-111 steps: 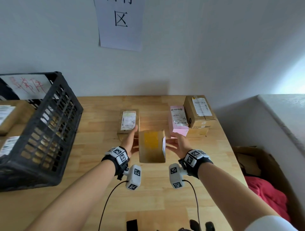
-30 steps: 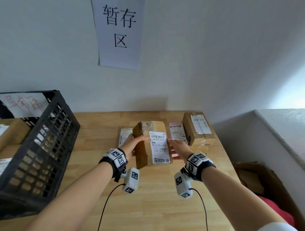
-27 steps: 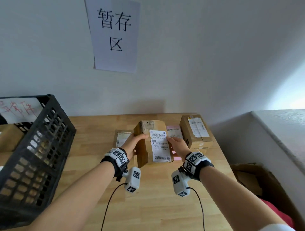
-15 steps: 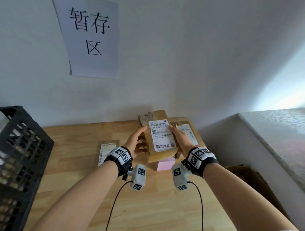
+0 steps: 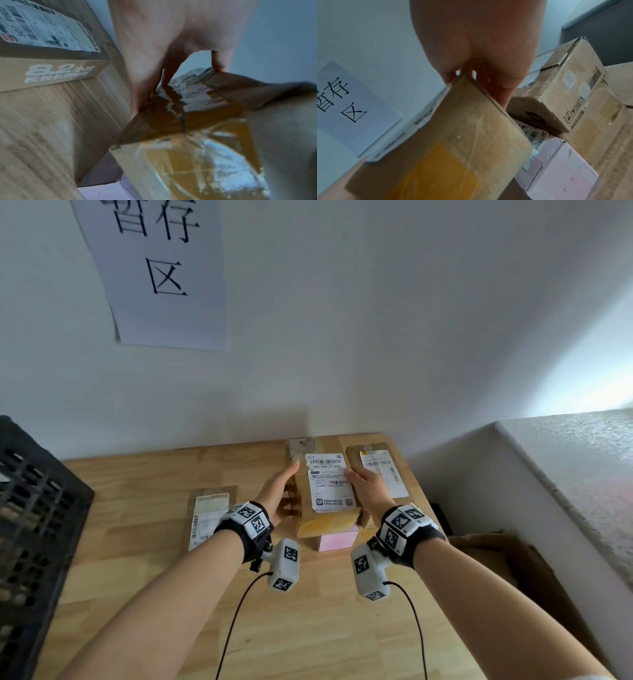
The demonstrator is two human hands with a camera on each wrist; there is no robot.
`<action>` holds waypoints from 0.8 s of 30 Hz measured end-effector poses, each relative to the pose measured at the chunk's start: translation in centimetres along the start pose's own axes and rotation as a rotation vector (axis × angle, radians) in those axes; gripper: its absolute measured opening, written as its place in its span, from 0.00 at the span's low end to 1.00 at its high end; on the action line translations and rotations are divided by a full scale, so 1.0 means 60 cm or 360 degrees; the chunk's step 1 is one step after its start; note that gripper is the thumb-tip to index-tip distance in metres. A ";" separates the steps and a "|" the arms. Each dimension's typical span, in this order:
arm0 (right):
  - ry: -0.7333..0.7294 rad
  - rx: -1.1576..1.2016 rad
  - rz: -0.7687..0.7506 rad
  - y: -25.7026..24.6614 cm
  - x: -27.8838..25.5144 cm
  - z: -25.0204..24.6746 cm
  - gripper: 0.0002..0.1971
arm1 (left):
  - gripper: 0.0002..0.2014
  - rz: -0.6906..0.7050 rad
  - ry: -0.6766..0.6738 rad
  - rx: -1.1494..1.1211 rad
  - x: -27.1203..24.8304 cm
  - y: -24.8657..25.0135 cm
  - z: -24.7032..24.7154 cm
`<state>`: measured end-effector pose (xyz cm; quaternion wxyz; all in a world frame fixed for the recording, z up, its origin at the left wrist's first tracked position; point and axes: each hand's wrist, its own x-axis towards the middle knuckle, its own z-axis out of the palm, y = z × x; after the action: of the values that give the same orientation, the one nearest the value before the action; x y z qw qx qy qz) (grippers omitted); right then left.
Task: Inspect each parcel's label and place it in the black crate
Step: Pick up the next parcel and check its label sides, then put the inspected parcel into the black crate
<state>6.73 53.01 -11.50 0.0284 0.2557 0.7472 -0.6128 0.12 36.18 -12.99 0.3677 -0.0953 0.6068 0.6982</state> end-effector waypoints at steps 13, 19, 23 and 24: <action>0.0223 -0.0267 -0.0055 0.013 0.030 -0.012 0.15 | 0.47 -0.0094 0.0159 0.0016 0.080 -0.052 0.031; 0.0233 -0.0275 -0.0025 0.020 0.043 -0.011 0.15 | 0.41 -0.0092 0.0192 0.0068 0.081 -0.048 0.027; 0.0183 -0.0201 -0.0060 0.013 0.044 0.007 0.16 | 0.20 0.0008 0.0279 0.0110 0.035 -0.013 0.013; 0.0164 -0.0137 -0.0071 0.009 0.045 0.017 0.15 | 0.17 0.0057 0.0314 0.0110 0.025 -0.007 0.002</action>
<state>4.35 53.04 -13.20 -0.0127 0.2688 0.7787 -0.5667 -0.62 36.90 -14.15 0.2967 -0.1401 0.6654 0.6705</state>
